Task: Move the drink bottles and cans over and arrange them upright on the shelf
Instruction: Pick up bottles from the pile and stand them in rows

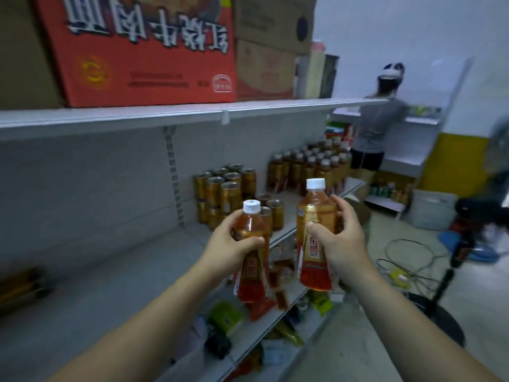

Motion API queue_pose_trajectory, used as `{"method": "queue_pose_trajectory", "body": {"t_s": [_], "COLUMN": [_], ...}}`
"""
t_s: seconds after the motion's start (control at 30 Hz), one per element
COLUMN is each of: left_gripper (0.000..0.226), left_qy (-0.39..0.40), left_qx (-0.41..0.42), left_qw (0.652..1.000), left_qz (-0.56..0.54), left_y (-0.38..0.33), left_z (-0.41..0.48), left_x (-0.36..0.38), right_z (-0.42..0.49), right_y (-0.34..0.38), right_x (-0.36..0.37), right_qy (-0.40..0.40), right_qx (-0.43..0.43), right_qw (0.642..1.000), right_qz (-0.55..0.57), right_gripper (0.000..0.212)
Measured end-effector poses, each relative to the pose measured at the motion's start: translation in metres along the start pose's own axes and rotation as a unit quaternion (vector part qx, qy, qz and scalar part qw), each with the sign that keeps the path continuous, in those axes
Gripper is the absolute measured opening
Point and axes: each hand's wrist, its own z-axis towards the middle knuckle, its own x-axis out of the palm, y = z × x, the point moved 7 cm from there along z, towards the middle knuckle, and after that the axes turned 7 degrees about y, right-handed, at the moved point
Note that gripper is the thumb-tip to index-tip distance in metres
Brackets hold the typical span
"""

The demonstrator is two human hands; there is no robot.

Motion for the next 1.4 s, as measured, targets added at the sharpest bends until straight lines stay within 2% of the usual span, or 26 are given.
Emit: {"method": "queue_pose_trajectory", "body": {"t_s": [0.1,0.2,0.3,0.47,0.53,0.63,0.77,0.9,1.13,1.23,1.3,1.4], "left_gripper": [0.062,0.055,0.051,0.057,0.059,0.043,0.039,0.035,0.040,0.058,0.079,0.094], "left_qy": [0.041,0.069,0.076,0.071,0.060,0.041,0.014,-0.013,-0.117,-0.128,-0.139,-0.167], "left_qx": [-0.008,-0.011,-0.012,-0.028,-0.039,-0.049,-0.054,-0.062,-0.072,-0.059,-0.089,-0.139], "left_qw": [0.999,0.998,0.997,0.997,0.997,0.998,0.997,0.992,0.985,0.982,0.979,0.969], "left_qz": [0.001,0.006,0.000,-0.003,-0.008,0.007,0.054,0.110,0.108,0.127,0.123,0.117], "left_y": [0.008,0.014,0.027,0.053,0.063,0.074,0.087,0.108,0.131,0.142,0.162,0.189], "left_z": [0.041,0.081,0.126,0.217,0.253,0.297,0.349,0.391,0.424,0.424,0.417,0.407], "left_x": [0.049,0.088,0.113,0.141,0.148,0.154,0.152,0.148,0.138,0.136,0.136,0.135], "right_z": [0.014,0.036,0.071,0.148,0.182,0.226,0.276,0.316,0.364,0.376,0.380,0.379], "right_y": [-0.017,-0.037,-0.057,-0.091,-0.104,-0.122,-0.153,-0.193,-0.248,-0.251,-0.255,-0.258], "right_x": [-0.055,-0.096,-0.122,-0.149,-0.156,-0.161,-0.163,-0.152,-0.133,-0.130,-0.128,-0.124], "right_qy": [-0.051,-0.083,-0.097,-0.100,-0.084,-0.052,-0.024,0.024,0.121,0.150,0.168,0.203], "right_qx": [0.014,0.027,0.036,0.039,0.048,0.060,0.080,0.097,0.068,0.039,0.032,0.013], "right_qw": [0.999,0.996,0.994,0.991,0.992,0.994,0.992,0.989,0.987,0.986,0.984,0.978], "right_qz": [-0.007,-0.020,-0.040,-0.076,-0.083,-0.077,-0.094,-0.109,-0.082,-0.066,-0.050,-0.049], "right_gripper": [0.068,0.068,0.073,0.078,0.078,0.073,0.087,0.083,0.069,0.077,0.083,0.085]}}
